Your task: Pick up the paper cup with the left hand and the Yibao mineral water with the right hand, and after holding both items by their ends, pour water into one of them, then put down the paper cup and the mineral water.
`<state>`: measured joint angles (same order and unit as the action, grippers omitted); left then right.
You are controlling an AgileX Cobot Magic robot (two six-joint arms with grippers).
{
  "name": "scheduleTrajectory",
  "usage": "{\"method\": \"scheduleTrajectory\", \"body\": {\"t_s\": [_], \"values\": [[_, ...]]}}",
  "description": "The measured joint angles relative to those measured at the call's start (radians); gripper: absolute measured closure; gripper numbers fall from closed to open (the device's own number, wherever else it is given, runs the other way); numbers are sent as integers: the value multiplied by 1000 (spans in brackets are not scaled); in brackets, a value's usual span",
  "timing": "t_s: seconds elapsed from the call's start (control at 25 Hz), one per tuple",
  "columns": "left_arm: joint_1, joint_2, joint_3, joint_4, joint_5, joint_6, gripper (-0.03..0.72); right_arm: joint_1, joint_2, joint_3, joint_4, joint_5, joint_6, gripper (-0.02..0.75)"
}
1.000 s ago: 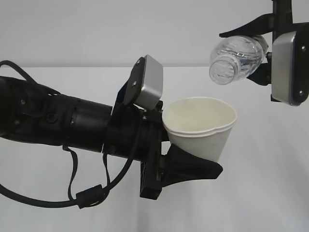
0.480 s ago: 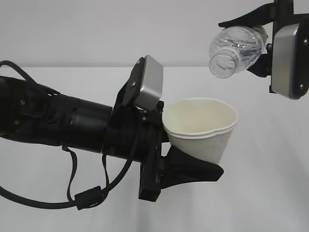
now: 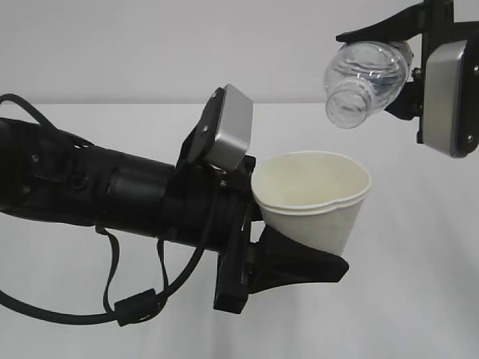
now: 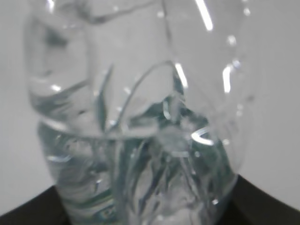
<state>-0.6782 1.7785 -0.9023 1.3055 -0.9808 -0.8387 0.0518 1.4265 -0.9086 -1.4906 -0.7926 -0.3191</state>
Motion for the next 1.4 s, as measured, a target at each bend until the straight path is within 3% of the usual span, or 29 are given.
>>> {"method": "scheduleTrajectory", "body": {"t_s": [0.4, 0.8, 1.4], "values": [[0, 0, 0, 0, -2, 0, 250, 2, 0, 0, 4, -18, -33, 314], [0, 0, 0, 2, -2, -6, 252, 60, 0, 0, 10, 4, -47, 314], [0, 0, 0, 78, -2, -38, 253, 60, 0, 0, 16, 15, -61, 314]]}}
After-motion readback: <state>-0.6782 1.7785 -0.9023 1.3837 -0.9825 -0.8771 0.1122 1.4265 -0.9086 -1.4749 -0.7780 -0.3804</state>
